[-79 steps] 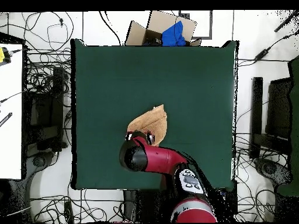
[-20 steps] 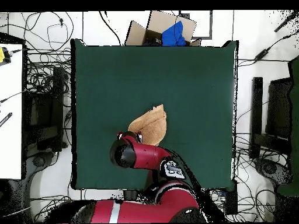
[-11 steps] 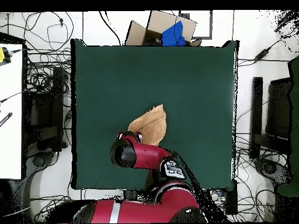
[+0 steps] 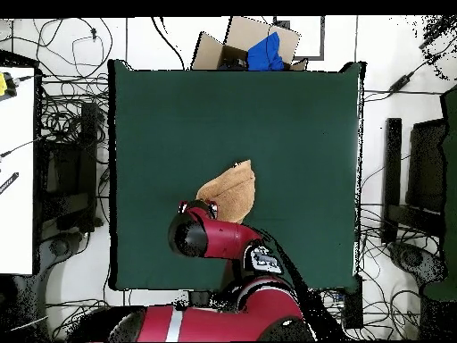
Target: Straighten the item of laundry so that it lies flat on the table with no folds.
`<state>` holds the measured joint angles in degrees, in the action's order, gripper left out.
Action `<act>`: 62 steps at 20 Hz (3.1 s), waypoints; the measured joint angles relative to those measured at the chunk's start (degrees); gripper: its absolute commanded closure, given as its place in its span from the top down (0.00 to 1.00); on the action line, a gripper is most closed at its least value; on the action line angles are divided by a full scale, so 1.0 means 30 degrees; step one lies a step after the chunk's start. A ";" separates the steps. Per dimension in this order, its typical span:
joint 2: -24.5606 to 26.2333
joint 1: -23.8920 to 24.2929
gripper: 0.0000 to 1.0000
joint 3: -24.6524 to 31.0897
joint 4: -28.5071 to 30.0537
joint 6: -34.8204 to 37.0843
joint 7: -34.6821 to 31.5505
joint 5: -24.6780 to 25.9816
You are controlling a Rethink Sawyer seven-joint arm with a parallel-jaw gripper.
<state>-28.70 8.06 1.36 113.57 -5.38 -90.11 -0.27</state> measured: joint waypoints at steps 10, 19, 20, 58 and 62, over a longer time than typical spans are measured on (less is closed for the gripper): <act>-0.0367 0.0006 0.00 0.0017 0.0102 0.0004 0.0000 0.0000; -0.2680 0.0514 0.00 0.0405 0.1053 0.1062 0.0000 0.0008; -0.2873 0.0594 0.00 0.0488 0.1111 0.1244 0.0000 0.0008; -0.6787 -0.0085 0.00 0.2435 0.2487 0.5090 0.0000 -0.2174; -0.6789 -0.0590 0.00 0.2433 0.2319 0.5491 0.0000 -0.2531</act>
<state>-49.07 6.29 8.65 120.52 11.10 -90.11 -7.87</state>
